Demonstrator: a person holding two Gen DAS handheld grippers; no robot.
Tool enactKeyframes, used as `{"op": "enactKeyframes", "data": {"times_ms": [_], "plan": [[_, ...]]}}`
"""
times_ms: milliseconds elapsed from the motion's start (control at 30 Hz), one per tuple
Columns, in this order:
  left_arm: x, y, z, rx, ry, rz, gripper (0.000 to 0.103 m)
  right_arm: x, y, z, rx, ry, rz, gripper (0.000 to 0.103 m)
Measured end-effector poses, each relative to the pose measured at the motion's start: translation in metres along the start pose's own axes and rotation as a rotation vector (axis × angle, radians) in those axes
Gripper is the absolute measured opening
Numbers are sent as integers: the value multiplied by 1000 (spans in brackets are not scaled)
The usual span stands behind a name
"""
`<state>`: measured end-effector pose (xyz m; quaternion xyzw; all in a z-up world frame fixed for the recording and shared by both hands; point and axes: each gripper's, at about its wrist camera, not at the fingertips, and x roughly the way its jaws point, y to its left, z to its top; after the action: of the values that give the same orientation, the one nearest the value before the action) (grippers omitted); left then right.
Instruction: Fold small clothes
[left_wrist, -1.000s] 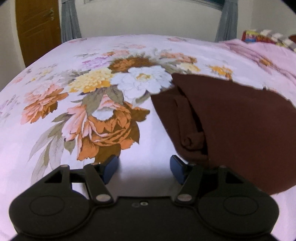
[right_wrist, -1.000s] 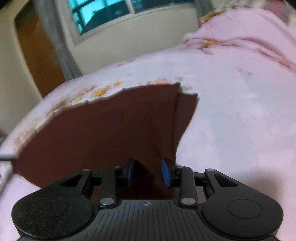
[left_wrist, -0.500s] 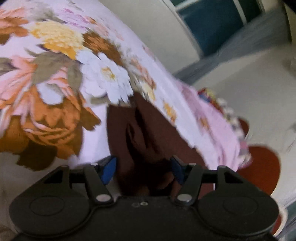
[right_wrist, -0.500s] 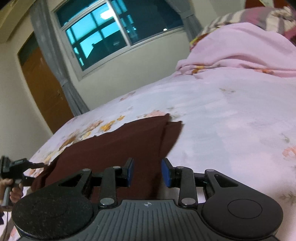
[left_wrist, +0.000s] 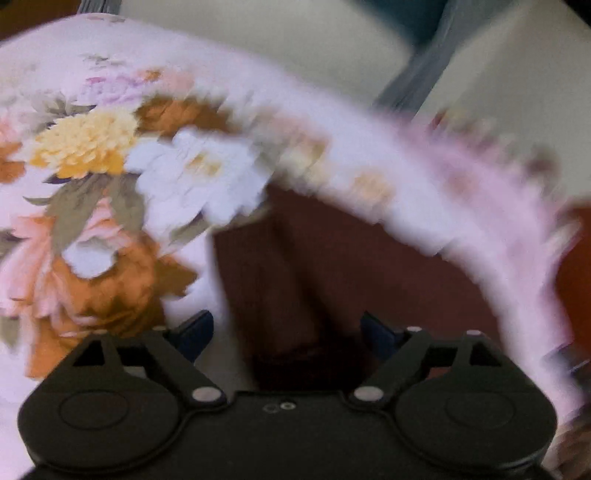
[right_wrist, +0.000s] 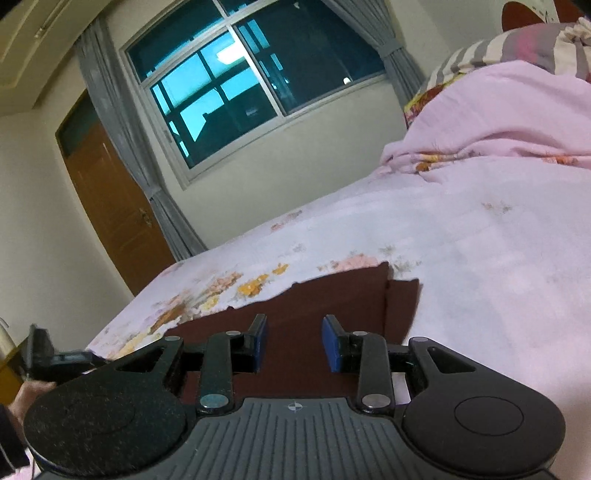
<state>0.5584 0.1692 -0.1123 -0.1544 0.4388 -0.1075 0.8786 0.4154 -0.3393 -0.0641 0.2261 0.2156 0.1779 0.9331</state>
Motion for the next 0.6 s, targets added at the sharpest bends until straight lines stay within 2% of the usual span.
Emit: {"op": "enactKeyframes", "data": {"times_ms": [33,100,133,167,267,333,400,433,467,500,600], "plan": [[3,-2,-3,44,17,40,78,-2,-2,-2,-3,5,-12,33],[-2,-1,-2,42,21,45,74,-4,-7,-5,-14,9,-31,33],[-6,4,-1,9,6,9,65,-6,-11,-6,-16,9,-39,33],[-7,11,0,-37,-6,-48,61,-8,-15,-8,-14,11,-49,33],[5,31,3,-118,6,-137,65,-13,-28,-10,20,9,-73,33],[9,44,2,-141,-2,-251,75,-18,-33,-11,32,4,-86,33],[14,63,1,-191,-19,-350,75,-23,-39,-13,39,4,-93,33],[16,69,1,-206,-30,-390,68,-24,-42,-13,45,6,-96,33],[18,71,3,-202,-35,-397,49,-26,-46,-14,49,9,-104,33],[21,73,5,-186,-28,-399,45,-27,-49,-15,55,10,-115,33],[27,68,11,-91,-25,-444,49,-29,-61,-15,96,13,-135,33]]}}
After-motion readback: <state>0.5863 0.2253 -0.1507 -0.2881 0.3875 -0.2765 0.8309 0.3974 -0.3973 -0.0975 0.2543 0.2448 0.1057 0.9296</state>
